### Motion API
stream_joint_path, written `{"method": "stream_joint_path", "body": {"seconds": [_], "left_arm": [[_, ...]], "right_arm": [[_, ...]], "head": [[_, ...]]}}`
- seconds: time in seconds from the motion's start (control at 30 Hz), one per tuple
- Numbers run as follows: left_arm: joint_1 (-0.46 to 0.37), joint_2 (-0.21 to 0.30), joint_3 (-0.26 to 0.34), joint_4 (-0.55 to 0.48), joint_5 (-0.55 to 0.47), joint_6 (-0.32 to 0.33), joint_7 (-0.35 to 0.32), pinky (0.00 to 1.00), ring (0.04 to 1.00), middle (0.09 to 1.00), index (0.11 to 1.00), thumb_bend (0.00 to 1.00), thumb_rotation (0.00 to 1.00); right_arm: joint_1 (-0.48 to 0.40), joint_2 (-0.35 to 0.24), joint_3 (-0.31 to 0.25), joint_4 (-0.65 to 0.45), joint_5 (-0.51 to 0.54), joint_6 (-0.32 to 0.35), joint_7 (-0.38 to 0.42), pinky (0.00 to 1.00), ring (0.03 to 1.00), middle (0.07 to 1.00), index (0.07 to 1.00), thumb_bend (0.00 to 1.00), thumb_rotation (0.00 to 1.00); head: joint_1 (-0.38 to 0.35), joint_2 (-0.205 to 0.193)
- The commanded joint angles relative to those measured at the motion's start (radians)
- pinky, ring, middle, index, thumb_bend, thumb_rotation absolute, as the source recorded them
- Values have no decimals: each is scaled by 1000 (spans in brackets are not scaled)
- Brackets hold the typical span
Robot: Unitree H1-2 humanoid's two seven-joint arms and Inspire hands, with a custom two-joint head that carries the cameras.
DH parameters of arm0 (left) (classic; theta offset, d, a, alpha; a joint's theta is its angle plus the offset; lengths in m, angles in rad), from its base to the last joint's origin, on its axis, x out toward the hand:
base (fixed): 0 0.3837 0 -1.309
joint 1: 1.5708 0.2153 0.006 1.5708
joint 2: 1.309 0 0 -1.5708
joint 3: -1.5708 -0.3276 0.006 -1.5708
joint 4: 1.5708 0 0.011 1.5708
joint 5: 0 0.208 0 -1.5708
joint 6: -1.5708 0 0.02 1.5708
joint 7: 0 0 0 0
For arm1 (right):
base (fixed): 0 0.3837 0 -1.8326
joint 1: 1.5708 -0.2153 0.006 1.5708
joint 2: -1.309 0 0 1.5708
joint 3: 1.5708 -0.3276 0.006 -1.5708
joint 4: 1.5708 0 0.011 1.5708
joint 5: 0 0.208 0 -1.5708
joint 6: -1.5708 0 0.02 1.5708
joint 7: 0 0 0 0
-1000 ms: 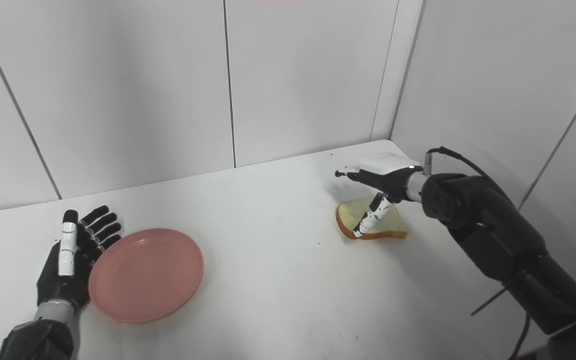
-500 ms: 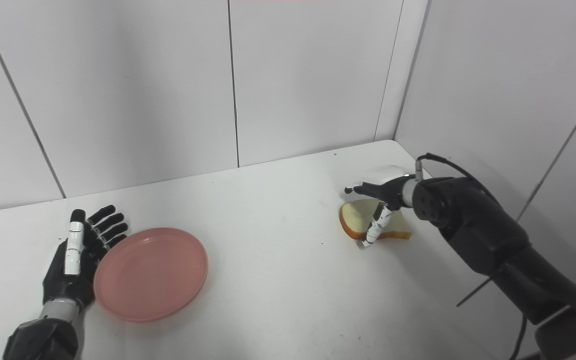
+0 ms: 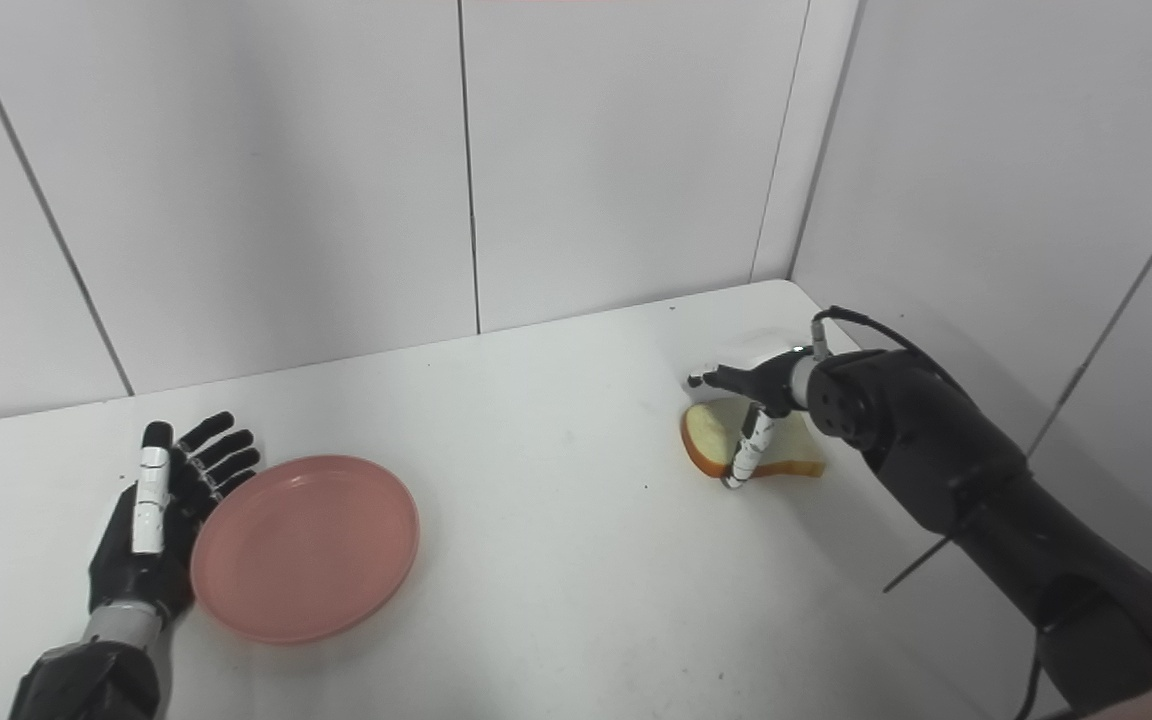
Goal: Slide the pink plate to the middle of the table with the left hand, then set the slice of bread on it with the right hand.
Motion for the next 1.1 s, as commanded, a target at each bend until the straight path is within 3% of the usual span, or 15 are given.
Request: {"method": "stream_joint_path", "body": {"seconds": [0.0, 0.17, 0.27, 0.33, 0.37, 0.43, 0.5, 0.73, 0.87, 1.07], "left_arm": [[50, -8, -4, 40, -1, 86, 4, 761, 731, 713, 708, 888, 887], [50, -7, -6, 45, -7, 81, -5, 756, 722, 700, 711, 907, 883], [52, -9, -4, 40, -8, 85, -7, 751, 719, 695, 707, 907, 876], [53, -9, -4, 38, -8, 86, -8, 752, 719, 692, 707, 901, 875], [54, -9, -5, 37, -8, 87, -8, 748, 717, 692, 705, 901, 875], [55, -9, -5, 33, -7, 90, -7, 744, 715, 692, 704, 902, 876], [57, -10, -4, 30, -8, 92, -8, 741, 713, 689, 708, 904, 873], [65, -11, -8, 16, -10, 103, -12, 741, 723, 701, 723, 897, 880], [65, -12, -9, 12, -11, 104, -10, 744, 720, 701, 726, 894, 884], [64, -12, -13, 13, -8, 101, -11, 743, 713, 697, 723, 890, 888]], "right_arm": [[-29, -30, 7, 36, -22, -42, -31, 998, 968, 941, 909, 1000, 378], [-25, -28, 27, 46, -51, -24, -36, 991, 935, 897, 884, 1000, 344], [-24, -29, 32, 38, -64, -13, -32, 845, 807, 796, 775, 970, 247], [-28, -30, 36, 45, -66, -22, -34, 640, 651, 681, 688, 896, 181], [-27, -31, 35, 45, -63, -23, -34, 540, 569, 581, 615, 746, 104], [-23, -32, 27, 41, -58, -15, -39, 465, 509, 502, 551, 599, 37], [-15, -34, 20, 39, -61, -17, -57, 418, 487, 497, 501, 546, 10], [-8, -34, 17, 55, -67, -27, -84, 366, 444, 492, 482, 528, 0], [-7, -32, 17, 43, -69, -11, -68, 424, 507, 519, 466, 525, 0], [-3, -34, 7, 18, -57, -36, -85, 330, 411, 453, 499, 529, 0]], "head": [[1, 3], [2, 6], [2, 7], [2, 10], [1, 11], [2, 14], [2, 15], [4, 17], [4, 17], [11, 18]]}}
